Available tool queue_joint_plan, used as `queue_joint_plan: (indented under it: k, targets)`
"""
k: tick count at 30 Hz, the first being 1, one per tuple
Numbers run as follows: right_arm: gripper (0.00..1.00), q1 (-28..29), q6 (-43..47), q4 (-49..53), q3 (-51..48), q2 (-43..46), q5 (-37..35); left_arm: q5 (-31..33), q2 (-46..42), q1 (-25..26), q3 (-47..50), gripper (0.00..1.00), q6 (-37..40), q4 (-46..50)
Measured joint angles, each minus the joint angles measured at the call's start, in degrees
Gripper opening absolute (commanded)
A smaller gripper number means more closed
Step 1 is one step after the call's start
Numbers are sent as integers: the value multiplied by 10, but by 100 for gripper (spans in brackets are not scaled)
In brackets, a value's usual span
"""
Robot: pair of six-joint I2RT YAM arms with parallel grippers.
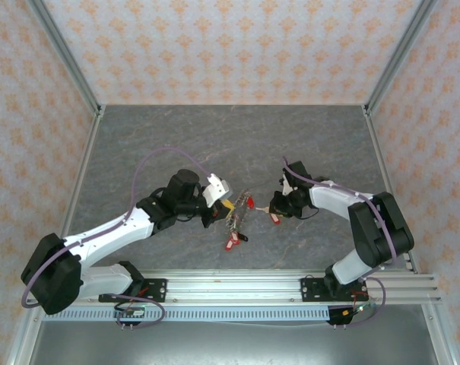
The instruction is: Put the keys on the keyring
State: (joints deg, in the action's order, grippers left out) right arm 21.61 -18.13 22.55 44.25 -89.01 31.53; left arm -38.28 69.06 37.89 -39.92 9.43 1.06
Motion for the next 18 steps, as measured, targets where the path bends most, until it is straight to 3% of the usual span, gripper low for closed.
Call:
queue_joint_plan:
  k: [3,6,18]
  targets:
    - [18,0,2,0,0,0,0,0,4,0,0,0,-2,-5]
    - [26,0,4,1,0,0,-2,2,8,0,0,0,-4,-6]
    - [29,0,32,9,16,1,-28,3,9,1,0,0,-4,-7]
